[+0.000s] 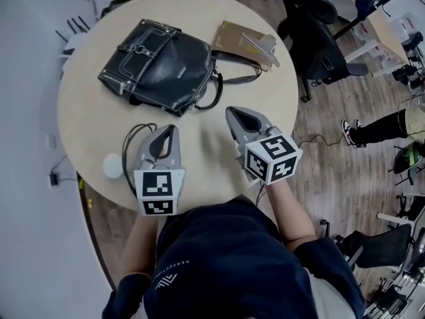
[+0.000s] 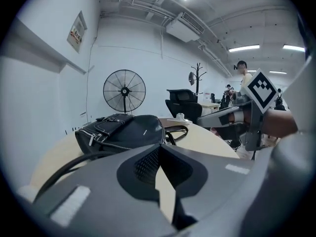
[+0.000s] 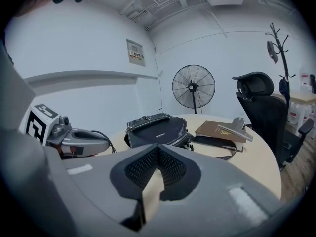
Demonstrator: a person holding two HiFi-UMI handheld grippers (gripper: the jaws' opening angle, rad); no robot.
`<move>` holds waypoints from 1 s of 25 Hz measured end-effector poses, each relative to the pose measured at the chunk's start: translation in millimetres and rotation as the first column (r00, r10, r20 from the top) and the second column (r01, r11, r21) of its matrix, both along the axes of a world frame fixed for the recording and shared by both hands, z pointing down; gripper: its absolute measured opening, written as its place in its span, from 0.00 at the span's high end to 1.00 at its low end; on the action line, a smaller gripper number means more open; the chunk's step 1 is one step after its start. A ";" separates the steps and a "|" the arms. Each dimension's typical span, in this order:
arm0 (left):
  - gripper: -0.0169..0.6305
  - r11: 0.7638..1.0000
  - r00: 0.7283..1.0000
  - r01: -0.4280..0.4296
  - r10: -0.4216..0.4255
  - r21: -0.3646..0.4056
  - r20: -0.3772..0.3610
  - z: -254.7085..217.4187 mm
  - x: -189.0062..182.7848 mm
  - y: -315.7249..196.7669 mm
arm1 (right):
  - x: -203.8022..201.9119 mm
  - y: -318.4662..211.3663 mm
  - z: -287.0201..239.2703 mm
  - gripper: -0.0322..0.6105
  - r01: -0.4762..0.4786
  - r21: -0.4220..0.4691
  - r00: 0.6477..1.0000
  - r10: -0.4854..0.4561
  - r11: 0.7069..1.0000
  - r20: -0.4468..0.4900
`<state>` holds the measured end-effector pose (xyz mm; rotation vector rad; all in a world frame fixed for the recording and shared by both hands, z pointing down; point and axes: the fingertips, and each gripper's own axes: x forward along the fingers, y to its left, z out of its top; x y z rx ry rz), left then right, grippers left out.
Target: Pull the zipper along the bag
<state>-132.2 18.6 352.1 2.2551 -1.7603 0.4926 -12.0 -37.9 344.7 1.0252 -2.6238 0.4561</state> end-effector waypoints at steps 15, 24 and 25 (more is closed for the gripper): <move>0.95 0.998 0.997 -0.038 0.034 -0.057 -0.068 17.7 17.7 19.8 | -11.6 3.2 7.1 0.95 0.012 -0.023 1.000 -0.012 1.000 0.016; 0.95 0.998 0.997 -0.048 0.045 -0.043 -0.068 11.4 19.8 13.8 | -11.2 1.2 6.3 0.95 0.013 -0.022 1.000 -0.012 1.000 0.022; 0.95 0.998 0.996 -0.053 0.049 -0.045 -0.070 12.2 21.3 14.2 | -11.3 0.9 6.4 0.95 0.013 -0.023 1.000 -0.013 1.000 0.023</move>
